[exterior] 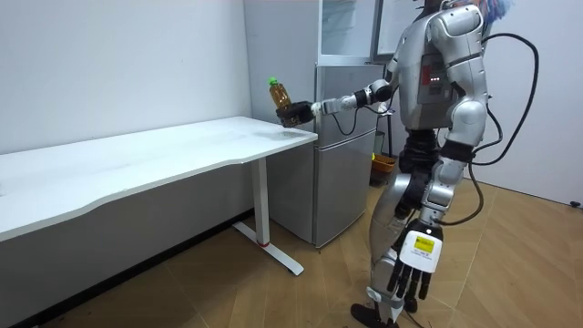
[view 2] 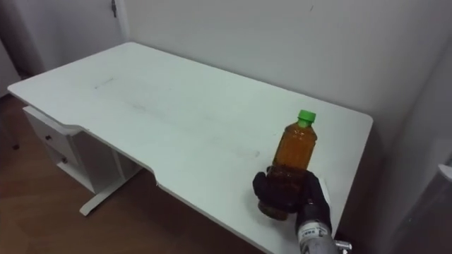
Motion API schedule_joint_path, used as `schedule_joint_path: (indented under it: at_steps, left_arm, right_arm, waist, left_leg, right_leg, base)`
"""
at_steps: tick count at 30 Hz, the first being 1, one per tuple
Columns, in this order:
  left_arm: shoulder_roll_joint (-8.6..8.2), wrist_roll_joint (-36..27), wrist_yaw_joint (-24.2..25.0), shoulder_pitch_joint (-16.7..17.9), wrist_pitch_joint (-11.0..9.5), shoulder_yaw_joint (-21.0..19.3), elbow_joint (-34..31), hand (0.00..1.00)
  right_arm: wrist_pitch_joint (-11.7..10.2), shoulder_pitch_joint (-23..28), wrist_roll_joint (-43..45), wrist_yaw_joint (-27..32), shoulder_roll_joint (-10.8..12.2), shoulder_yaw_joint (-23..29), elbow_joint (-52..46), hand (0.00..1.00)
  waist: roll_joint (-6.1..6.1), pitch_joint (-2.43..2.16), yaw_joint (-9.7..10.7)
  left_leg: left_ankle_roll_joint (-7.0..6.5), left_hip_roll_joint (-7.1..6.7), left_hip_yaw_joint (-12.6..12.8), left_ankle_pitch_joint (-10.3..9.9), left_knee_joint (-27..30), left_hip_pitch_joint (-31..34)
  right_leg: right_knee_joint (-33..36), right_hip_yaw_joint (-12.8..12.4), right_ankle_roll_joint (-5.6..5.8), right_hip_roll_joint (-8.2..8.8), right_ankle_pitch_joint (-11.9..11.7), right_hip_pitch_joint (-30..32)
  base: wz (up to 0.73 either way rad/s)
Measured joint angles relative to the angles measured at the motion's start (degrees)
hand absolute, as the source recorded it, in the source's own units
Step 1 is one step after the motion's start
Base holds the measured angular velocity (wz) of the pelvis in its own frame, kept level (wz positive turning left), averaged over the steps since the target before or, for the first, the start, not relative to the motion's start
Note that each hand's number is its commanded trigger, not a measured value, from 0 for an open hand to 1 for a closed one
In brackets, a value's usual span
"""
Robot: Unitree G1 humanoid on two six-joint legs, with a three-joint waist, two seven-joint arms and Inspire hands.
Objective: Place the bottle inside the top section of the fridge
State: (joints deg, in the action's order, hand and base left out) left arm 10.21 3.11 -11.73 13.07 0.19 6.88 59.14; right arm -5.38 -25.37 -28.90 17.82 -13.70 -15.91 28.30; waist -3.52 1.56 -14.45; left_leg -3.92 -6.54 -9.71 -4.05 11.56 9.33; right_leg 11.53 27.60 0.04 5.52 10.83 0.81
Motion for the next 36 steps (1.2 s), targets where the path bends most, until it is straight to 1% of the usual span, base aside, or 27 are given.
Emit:
schedule_joint_path:
  at_steps: [2,4,5,6,8,10,11,13,16,18,19,21,22,24,26,28,30,32,33,35,36]
  left_arm:
    - [-0.04,0.65,0.01,0.17,-0.01,-0.14,-0.04,0.00]
    - [-0.08,2.65,0.26,0.30,-0.01,-0.64,-0.03,0.00]
    - [-0.10,3.23,0.44,0.38,-0.01,-1.05,-0.04,0.00]
    - [-0.11,4.24,0.88,0.49,0.02,-1.88,-0.06,0.00]
    - [-0.05,5.89,1.05,0.77,0.34,-2.47,-0.25,0.00]
    - [-0.06,8.08,1.24,0.98,0.84,-2.50,-1.34,0.00]
    - [-0.08,8.56,1.25,0.96,0.87,-2.50,-1.36,0.00]
    - [-0.07,10.20,1.32,1.06,1.07,-2.73,-1.38,0.00]
    - [-0.09,12.14,2.11,1.18,1.09,-3.98,-1.81,0.00]
    - [-0.08,12.21,2.40,1.53,1.10,-4.45,-2.56,0.00]
    - [-0.08,12.21,2.43,1.67,1.09,-4.61,-3.08,0.00]
    - [-0.09,12.22,2.54,1.86,1.11,-5.05,-3.09,0.00]
    - [-0.20,12.22,2.57,1.95,1.12,-6.10,-3.06,0.00]
    - [-0.35,12.32,2.75,1.97,1.12,-7.65,-3.20,0.00]
    - [-0.50,12.39,3.21,2.10,1.12,-8.73,-3.49,0.00]
    - [-0.49,12.40,3.44,2.13,1.05,-9.01,-3.58,0.00]
    - [-0.49,12.78,3.46,2.08,1.05,-9.12,-3.52,0.00]
    - [-0.46,12.83,3.46,1.93,1.04,-9.26,-3.45,0.00]
    - [-0.46,12.82,3.46,2.09,1.04,-9.92,-3.33,0.00]
    - [-0.43,12.82,3.44,2.37,1.05,-10.71,-3.04,0.00]
    - [-0.43,12.83,3.45,2.57,1.06,-10.77,-3.05,0.00]
  right_arm:
    - [0.00,0.00,0.20,-0.48,-0.17,-0.32,-0.87,1.00]
    - [0.07,0.45,1.71,-1.11,-0.27,-0.23,-2.17,1.00]
    - [0.09,1.06,2.53,-1.17,-0.40,-0.21,-3.36,1.00]
    - [0.10,2.57,3.70,-1.70,-0.91,-0.24,-6.65,1.00]
    - [0.10,4.19,4.52,-2.56,-1.63,-0.32,-11.09,1.00]
    - [0.10,4.84,4.68,-3.19,-1.94,-0.28,-15.08,1.00]
    - [0.10,4.87,4.67,-3.36,-2.06,-0.28,-15.93,1.00]
    - [0.10,5.29,4.74,-4.29,-2.62,0.03,-19.06,1.00]
    - [0.10,6.47,4.89,-4.78,-2.72,0.98,-22.24,1.00]
    - [0.45,6.53,4.92,-5.02,-3.25,1.40,-23.76,1.00]
    - [0.63,6.53,4.92,-5.56,-4.06,1.77,-25.21,1.00]
    - [1.25,6.56,5.26,-6.37,-4.82,2.53,-27.70,1.00]
    - [1.45,6.64,6.56,-6.74,-4.86,3.16,-29.30,1.00]
    - [1.52,7.29,8.45,-7.03,-4.87,4.47,-32.31,1.00]
    - [1.52,7.77,9.39,-7.52,-4.88,5.72,-34.44,1.00]
    - [1.53,7.81,9.88,-8.07,-5.51,6.67,-35.67,1.00]
    - [1.54,8.04,10.57,-8.54,-6.44,7.53,-36.49,1.00]
    - [1.69,8.56,12.15,-8.61,-6.54,9.01,-37.54,1.00]
    - [1.83,8.59,13.12,-8.68,-6.59,9.90,-38.51,1.00]
    - [1.83,8.59,13.66,-8.94,-7.01,11.40,-39.98,1.00]
    - [1.83,8.60,13.64,-9.10,-7.22,12.66,-41.04,1.00]
  waist:
    - [0.13,-0.19,0.00]
    - [0.22,-1.07,0.18]
    - [0.20,-1.37,0.18]
    - [0.23,-1.46,0.18]
    - [0.35,-1.52,0.40]
    - [0.55,-1.50,1.78]
    - [0.61,-1.49,1.91]
    - [0.87,-1.36,2.93]
    - [1.00,-1.35,3.42]
    - [1.01,-1.35,4.20]
    - [1.00,-1.35,4.64]
    - [1.00,-1.35,4.75]
    - [0.94,-1.37,4.96]
    - [0.76,-1.47,5.46]
    - [0.67,-1.43,5.91]
    - [0.65,-1.45,6.32]
    - [0.56,-1.48,6.74]
    - [0.34,-1.44,7.08]
    - [0.31,-1.44,7.54]
    - [0.27,-1.45,8.29]
    - [0.31,-1.43,8.74]
  left_leg:
    - [-0.09,0.15,0.48,-0.24,-0.17,-1.18]
    - [-0.20,0.44,1.29,-0.60,-0.21,-2.06]
    - [-0.22,0.47,1.46,-0.63,-0.22,-2.15]
    - [-0.26,0.50,1.71,-0.67,-0.37,-2.80]
    - [-0.31,0.63,2.09,-0.79,-0.70,-3.78]
    - [-0.30,0.67,2.16,-0.96,-0.52,-4.44]
    - [-0.26,0.71,2.28,-1.04,-0.37,-4.48]
    - [-0.22,0.85,2.71,-1.37,0.17,-4.83]
    - [-0.30,0.93,3.22,-1.61,0.14,-5.85]
    - [-0.41,0.93,3.40,-1.84,0.14,-6.21]
    - [-0.47,0.94,3.67,-1.89,0.10,-6.44]
    - [-0.60,1.11,4.52,-2.02,-0.26,-6.97]
    - [-0.63,1.19,4.83,-2.22,-0.36,-7.11]
    - [-0.72,1.18,4.98,-2.42,-0.34,-7.21]
    - [-0.84,1.15,5.07,-2.64,-0.33,-7.61]
    - [-0.96,1.27,5.69,-3.25,-0.04,-8.02]
    - [-1.03,1.43,6.21,-3.70,0.25,-8.34]
    - [-1.09,1.59,6.75,-3.97,0.12,-9.03]
    - [-1.07,1.83,7.21,-4.36,0.16,-9.08]
    - [-1.06,2.10,7.98,-4.76,0.35,-9.29]
    - [-1.11,2.19,8.41,-4.94,0.45,-9.45]
  right_leg:
    - [-0.33,-0.56,0.06,-0.04,-0.04,-1.05]
    - [-0.99,-0.98,0.13,-0.27,-0.34,-1.98]
    - [-0.98,-1.06,0.14,-0.27,-0.35,-2.02]
    - [-0.94,-1.47,0.15,-0.33,-0.35,-2.47]
    - [-0.96,-2.42,0.17,-0.43,-0.34,-3.13]
    - [-1.16,-2.57,0.20,-0.46,-0.35,-3.92]
    - [-1.15,-2.67,0.20,-0.51,-0.34,-4.01]
    - [-1.69,-2.96,0.21,-0.70,-0.32,-4.60]
    - [-1.83,-3.45,0.26,-0.76,-0.30,-5.44]
    - [-1.80,-3.79,0.34,-0.72,-0.25,-5.82]
    - [-1.79,-4.02,0.38,-0.70,-0.27,-5.79]
    - [-1.61,-4.90,0.46,-0.74,-0.36,-5.90]
    - [-1.60,-5.46,0.51,-0.82,-0.43,-6.04]
    - [-1.64,-5.60,0.56,-0.79,-0.45,-6.05]
    - [-1.65,-5.81,0.62,-0.86,-0.47,-6.31]
    - [-1.56,-7.13,0.68,-1.24,-0.46,-6.63]
    - [-1.54,-7.69,0.74,-1.32,-0.50,-6.93]
    - [-1.45,-9.02,0.76,-1.47,-0.51,-7.25]
    - [-1.13,-10.11,0.76,-1.63,-0.51,-7.17]
    - [-0.88,-10.61,0.77,-1.72,-0.50,-7.09]
    - [-0.88,-11.24,0.77,-1.77,-0.50,-7.07]
  base:
    - [-0.14]
    - [-0.14]
    - [-0.16]
    - [-0.15]
    - [-0.15]
    - [-0.03]
    - [0.00]
    - [-0.06]
    - [-0.09]
    - [-0.09]
    - [-0.10]
    - [-0.21]
    - [-0.23]
    - [-0.10]
    - [-0.06]
    - [-0.14]
    - [-0.17]
    - [-0.18]
    - [-0.20]
    - [-0.22]
    - [-0.19]
